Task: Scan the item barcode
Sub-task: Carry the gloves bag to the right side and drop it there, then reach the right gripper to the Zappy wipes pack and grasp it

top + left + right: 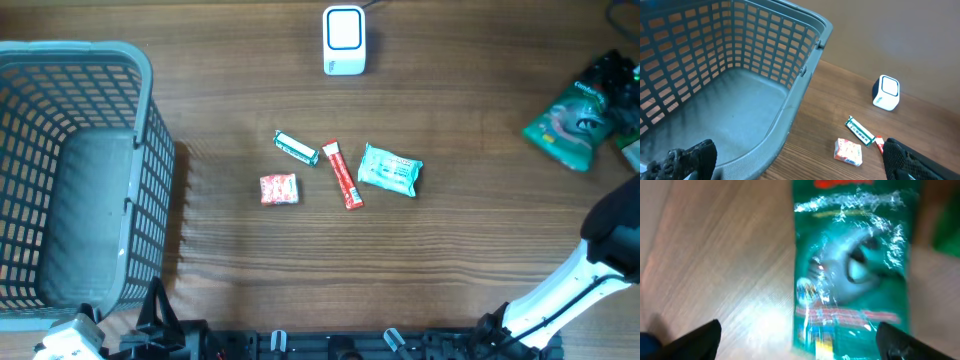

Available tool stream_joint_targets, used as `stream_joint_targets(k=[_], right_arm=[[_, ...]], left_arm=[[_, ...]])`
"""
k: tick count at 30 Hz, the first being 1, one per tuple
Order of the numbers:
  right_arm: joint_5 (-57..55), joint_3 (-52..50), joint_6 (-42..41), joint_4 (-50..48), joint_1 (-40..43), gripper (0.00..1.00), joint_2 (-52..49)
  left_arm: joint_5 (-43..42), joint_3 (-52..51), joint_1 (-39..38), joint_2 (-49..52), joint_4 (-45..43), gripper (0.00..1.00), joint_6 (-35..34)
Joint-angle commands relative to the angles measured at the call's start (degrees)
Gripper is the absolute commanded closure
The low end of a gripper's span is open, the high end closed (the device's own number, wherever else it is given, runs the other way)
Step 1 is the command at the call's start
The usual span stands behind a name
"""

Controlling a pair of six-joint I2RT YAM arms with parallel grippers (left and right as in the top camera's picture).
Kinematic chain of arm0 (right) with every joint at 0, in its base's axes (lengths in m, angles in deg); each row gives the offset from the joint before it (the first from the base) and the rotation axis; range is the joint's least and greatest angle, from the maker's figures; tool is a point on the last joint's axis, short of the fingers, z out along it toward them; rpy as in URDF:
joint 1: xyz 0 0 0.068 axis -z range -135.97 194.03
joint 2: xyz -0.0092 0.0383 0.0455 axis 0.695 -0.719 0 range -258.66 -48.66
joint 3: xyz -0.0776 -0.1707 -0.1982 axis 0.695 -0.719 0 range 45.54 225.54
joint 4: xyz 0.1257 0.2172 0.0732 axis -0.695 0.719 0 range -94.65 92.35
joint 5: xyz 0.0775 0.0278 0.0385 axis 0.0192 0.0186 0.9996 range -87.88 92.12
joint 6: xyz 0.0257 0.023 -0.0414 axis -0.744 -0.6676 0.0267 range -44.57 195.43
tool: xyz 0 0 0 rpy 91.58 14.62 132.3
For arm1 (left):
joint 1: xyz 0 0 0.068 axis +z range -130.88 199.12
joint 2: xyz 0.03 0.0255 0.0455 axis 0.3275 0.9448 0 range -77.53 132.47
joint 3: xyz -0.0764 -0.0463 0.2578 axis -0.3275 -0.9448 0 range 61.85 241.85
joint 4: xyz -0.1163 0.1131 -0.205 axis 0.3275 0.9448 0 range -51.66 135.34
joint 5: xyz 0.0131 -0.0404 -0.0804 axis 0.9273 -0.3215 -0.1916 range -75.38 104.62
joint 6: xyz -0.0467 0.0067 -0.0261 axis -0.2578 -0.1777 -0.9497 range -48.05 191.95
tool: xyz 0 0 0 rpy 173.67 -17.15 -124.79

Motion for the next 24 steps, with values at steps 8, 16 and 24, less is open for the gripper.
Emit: stream_joint_targets(k=[8, 16, 24], right_arm=[[8.6, 3.5, -6.1, 24.7, -13.7, 0.00, 16.1], [-2.5, -4.3, -13.6, 18.4, -43.1, 0.00, 15.4], [-27.1, -6.6, -44.9, 17.3, -62.7, 0.28, 8.3]], left_arm=[[-0.3, 0.0, -0.3, -0.5, 0.0, 0.00, -0.1], [-0.3, 0.0, -0.3, -0.5, 0.0, 0.00, -0.1], [-0.3, 0.0, -0.3, -0.5, 0.0, 0.00, -0.1]])
